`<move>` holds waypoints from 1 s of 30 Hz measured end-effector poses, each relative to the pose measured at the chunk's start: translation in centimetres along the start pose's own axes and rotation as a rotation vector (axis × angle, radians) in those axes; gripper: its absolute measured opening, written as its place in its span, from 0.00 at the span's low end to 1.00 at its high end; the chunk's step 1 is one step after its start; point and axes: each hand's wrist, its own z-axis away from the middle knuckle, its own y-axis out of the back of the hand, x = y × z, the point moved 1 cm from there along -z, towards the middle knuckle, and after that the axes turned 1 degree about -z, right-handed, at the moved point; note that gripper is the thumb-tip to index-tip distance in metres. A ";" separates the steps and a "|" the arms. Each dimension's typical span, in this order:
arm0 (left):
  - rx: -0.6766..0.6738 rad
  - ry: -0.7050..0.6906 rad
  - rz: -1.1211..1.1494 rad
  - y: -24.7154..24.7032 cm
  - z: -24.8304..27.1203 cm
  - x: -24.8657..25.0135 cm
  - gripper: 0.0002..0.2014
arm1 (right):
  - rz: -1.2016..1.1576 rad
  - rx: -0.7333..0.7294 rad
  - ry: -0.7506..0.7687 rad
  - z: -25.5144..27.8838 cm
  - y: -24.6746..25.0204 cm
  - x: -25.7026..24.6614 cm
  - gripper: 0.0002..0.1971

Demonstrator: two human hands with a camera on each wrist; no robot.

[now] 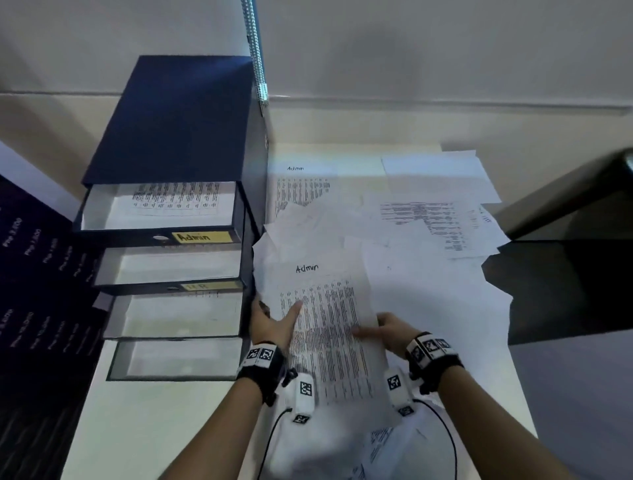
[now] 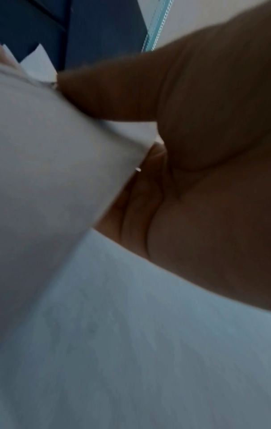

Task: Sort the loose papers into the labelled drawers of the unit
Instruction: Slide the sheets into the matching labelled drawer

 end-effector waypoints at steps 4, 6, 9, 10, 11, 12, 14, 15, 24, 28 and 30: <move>-0.073 0.042 -0.086 0.1 0.2 0.1 0.35 | 0.276 0.008 -0.007 -1.3 1.6 -1.0 0.34; -0.063 0.008 -0.176 0.3 0.4 0.0 0.26 | 0.474 0.112 0.079 -1.9 1.8 -2.4 0.25; -0.021 -0.039 -0.242 0.9 1.1 -0.1 0.20 | 0.930 0.541 0.209 -2.7 4.6 -4.3 0.35; -0.026 -0.052 -0.266 1.1 1.2 -0.3 0.20 | 1.053 0.597 0.127 -2.9 5.6 -4.5 0.43; -0.033 -0.060 -0.291 1.3 1.3 -0.5 0.19 | 1.126 0.586 0.012 -2.9 6.4 -4.4 0.49; -0.047 -0.055 -0.315 1.5 1.4 -0.6 0.19 | 1.145 0.542 -0.084 -3.1 7.0 -4.1 0.49; -0.066 -0.047 -0.320 1.9 1.7 -0.7 0.19 | 1.142 0.458 -0.167 -3.0 7.5 -3.5 0.38; -0.069 -0.051 -0.297 2.0 1.9 -0.6 0.19 | 1.141 0.430 -0.156 -2.9 7.7 -3.3 0.30; 0.013 -0.197 -0.053 1.8 3.6 0.4 0.50 | 0.745 0.801 0.466 6.0 4.1 -10.5 0.02; 0.002 -0.311 -0.109 1.0 4.7 1.9 0.35 | 0.792 0.649 0.770 9.4 -5.3 -9.8 0.15; -0.058 -0.229 -0.118 0.8 4.4 2.0 0.18 | 0.840 0.475 0.696 8.6 -8.9 -7.5 0.19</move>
